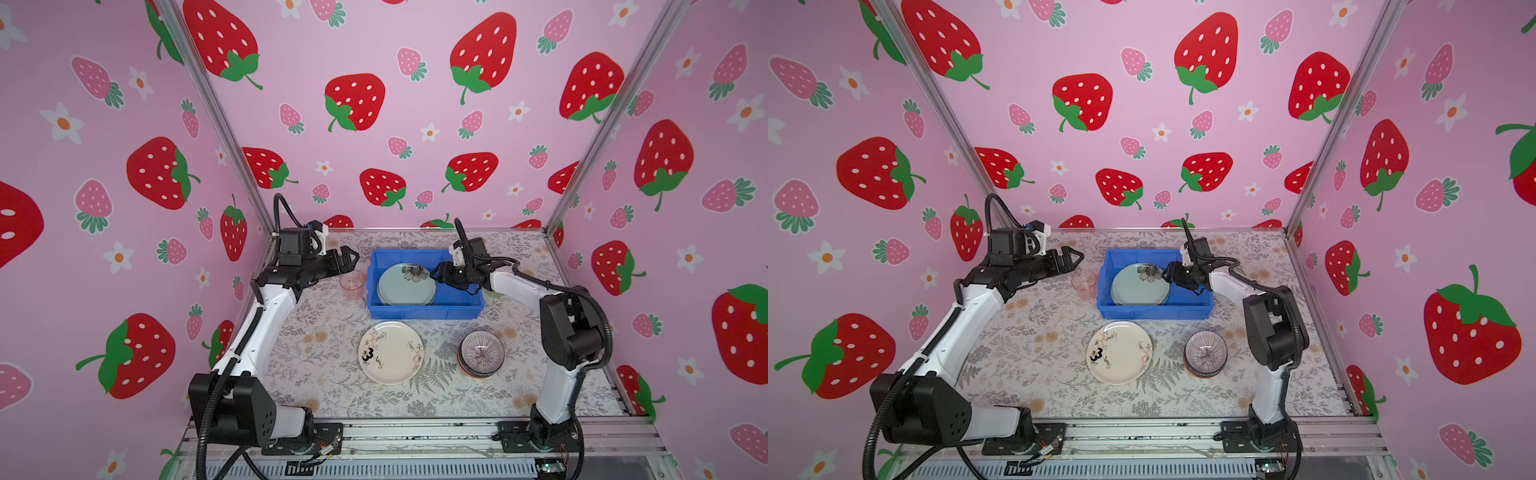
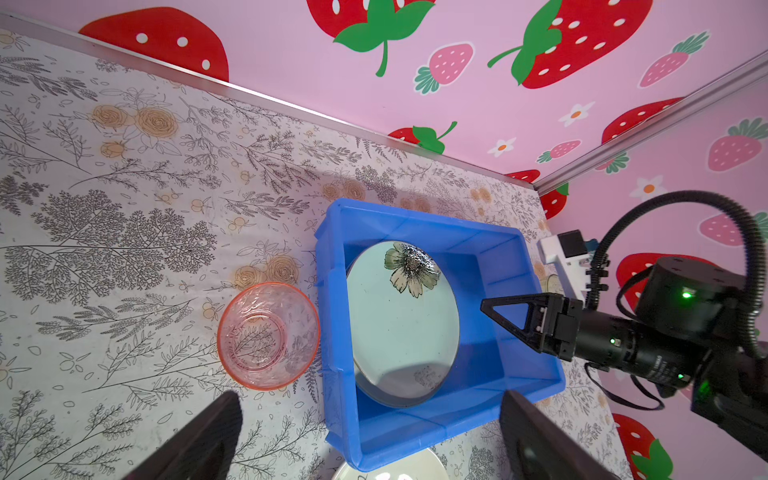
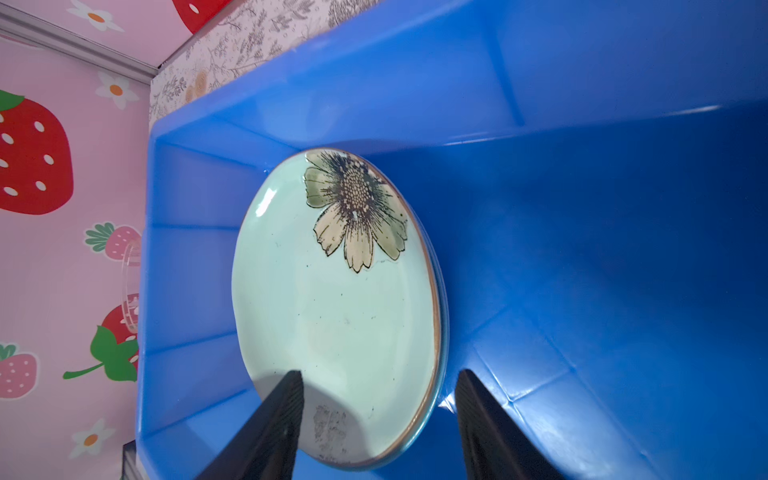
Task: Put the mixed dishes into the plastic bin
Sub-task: 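Open both grippers to release the flower plate and raise them, then move both grippers down to opposite rims of the white ink-drawing plate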
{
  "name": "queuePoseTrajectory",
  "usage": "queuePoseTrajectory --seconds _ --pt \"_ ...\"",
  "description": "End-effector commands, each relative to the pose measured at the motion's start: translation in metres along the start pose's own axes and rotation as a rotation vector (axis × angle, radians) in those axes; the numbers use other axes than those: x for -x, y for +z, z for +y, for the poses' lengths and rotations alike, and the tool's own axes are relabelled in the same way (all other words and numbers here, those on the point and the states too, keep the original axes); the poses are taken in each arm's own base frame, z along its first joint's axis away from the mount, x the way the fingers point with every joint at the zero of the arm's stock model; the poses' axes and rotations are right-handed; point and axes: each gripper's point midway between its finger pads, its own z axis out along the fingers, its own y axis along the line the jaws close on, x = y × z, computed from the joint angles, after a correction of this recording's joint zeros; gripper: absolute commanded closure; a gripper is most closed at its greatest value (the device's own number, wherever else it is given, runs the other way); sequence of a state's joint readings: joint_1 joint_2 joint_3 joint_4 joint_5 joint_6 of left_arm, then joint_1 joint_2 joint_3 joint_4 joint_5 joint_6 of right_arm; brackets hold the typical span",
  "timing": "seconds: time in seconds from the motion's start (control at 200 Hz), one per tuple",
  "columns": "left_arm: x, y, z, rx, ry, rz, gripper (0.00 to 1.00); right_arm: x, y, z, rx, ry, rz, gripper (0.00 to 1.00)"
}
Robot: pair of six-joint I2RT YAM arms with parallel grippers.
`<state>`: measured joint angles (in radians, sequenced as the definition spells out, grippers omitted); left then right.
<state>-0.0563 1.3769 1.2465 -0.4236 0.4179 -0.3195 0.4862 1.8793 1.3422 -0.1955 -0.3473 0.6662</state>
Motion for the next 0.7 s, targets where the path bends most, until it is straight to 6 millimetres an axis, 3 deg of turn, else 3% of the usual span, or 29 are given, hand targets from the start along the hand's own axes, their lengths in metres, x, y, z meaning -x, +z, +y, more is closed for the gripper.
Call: queuePoseTrajectory --seconds 0.0,0.13,0.24,0.255,0.27,0.285,0.49,0.695 --pt "0.0 -0.003 0.002 0.007 -0.008 -0.013 0.01 0.007 -0.025 0.019 -0.038 -0.089 -0.036 0.37" --pt "-0.001 -0.001 0.003 0.009 -0.02 -0.009 0.01 0.001 -0.042 0.031 -0.055 -0.137 -0.044 0.33" --pt "0.0 -0.001 0.019 0.09 -0.058 -0.028 0.01 -0.004 -0.054 0.044 -0.046 -0.197 -0.053 0.27" --pt "0.0 -0.002 0.021 0.102 -0.062 -0.033 0.01 -0.007 -0.055 0.046 -0.045 -0.209 -0.045 0.22" --pt "0.0 -0.003 0.023 0.114 -0.065 -0.038 0.01 -0.008 -0.056 0.048 -0.043 -0.222 -0.038 0.04" --pt "0.001 -0.004 0.024 0.123 -0.071 -0.043 0.01 -0.01 -0.058 0.049 -0.044 -0.231 -0.032 0.0" --pt "-0.002 -0.001 0.024 0.113 -0.092 -0.029 0.01 -0.04 -0.072 0.061 -0.086 -0.318 0.036 0.01" --pt "-0.004 -0.012 0.017 0.095 -0.165 -0.045 0.0 -0.062 -0.089 0.094 -0.038 -0.374 0.059 0.01"
